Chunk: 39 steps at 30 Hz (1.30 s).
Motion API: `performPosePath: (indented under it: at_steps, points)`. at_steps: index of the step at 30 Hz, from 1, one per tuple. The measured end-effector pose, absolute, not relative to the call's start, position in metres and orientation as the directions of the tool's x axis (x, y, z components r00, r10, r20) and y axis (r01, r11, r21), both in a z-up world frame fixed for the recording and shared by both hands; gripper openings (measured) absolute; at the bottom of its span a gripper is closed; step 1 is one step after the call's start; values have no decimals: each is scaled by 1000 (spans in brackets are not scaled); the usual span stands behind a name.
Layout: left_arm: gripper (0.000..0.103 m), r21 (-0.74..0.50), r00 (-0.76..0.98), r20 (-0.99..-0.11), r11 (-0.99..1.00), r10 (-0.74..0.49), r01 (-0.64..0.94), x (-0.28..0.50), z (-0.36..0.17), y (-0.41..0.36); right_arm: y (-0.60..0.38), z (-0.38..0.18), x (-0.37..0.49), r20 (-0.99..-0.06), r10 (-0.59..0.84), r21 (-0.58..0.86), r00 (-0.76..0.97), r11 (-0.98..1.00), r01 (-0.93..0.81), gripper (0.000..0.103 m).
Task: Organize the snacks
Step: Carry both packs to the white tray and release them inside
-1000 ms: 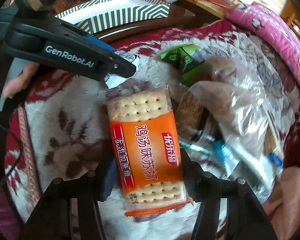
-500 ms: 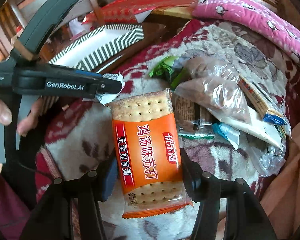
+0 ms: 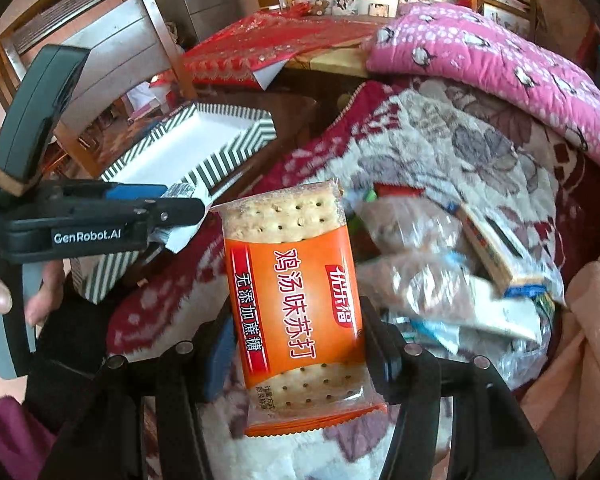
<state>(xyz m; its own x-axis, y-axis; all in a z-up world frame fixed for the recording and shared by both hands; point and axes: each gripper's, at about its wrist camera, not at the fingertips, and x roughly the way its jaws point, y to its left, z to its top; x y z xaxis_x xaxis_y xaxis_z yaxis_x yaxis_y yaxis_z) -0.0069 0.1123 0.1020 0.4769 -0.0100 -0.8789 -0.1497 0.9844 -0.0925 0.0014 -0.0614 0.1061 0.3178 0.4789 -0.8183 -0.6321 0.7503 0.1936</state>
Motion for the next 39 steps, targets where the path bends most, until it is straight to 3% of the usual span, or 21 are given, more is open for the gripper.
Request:
performPosePath:
  at_steps: [17, 39]
  points:
    - [52, -73, 501, -861, 954, 88, -292, -25, 132, 199, 16, 125, 16, -804, 531, 217, 268, 681, -699, 61]
    - [52, -60, 405, -905, 905, 128, -422, -36, 90, 277, 136, 113, 46, -826, 539, 235, 163, 593, -770, 61]
